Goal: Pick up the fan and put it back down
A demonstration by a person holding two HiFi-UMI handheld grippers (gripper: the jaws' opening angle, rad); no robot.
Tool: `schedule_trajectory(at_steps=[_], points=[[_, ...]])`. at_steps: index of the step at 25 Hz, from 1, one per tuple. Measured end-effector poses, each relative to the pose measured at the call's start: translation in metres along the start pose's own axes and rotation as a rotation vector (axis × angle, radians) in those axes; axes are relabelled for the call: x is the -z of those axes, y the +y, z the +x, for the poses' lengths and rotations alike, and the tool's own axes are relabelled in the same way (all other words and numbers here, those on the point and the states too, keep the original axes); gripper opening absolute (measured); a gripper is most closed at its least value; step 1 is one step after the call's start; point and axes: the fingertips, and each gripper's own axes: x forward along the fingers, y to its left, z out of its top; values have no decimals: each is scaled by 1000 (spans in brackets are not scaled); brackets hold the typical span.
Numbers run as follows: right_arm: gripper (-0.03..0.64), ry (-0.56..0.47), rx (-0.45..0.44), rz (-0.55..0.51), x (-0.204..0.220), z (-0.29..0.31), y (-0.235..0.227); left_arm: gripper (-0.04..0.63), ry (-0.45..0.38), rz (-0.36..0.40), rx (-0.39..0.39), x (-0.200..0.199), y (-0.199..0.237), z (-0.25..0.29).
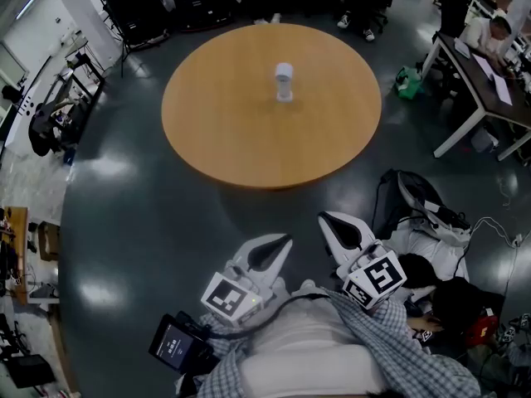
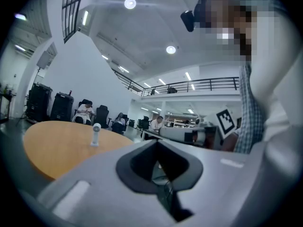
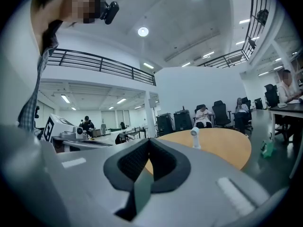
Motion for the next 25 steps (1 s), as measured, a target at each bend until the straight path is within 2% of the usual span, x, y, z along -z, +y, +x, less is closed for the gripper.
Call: schedule_trajectory(at_steps=[6, 13, 19, 25], points=[[3, -1, 7, 29, 0, -3, -4, 0, 7, 12, -13, 3, -4, -2], [3, 4, 9, 60, 4, -17, -21, 0, 8, -20, -44, 4, -17, 6], [3, 19, -15, 53, 5, -25, -25, 0, -1, -25, -69, 6, -26, 11], [3, 5, -2, 54, 7, -34, -36, 0, 5, -19, -65, 14, -33, 19]])
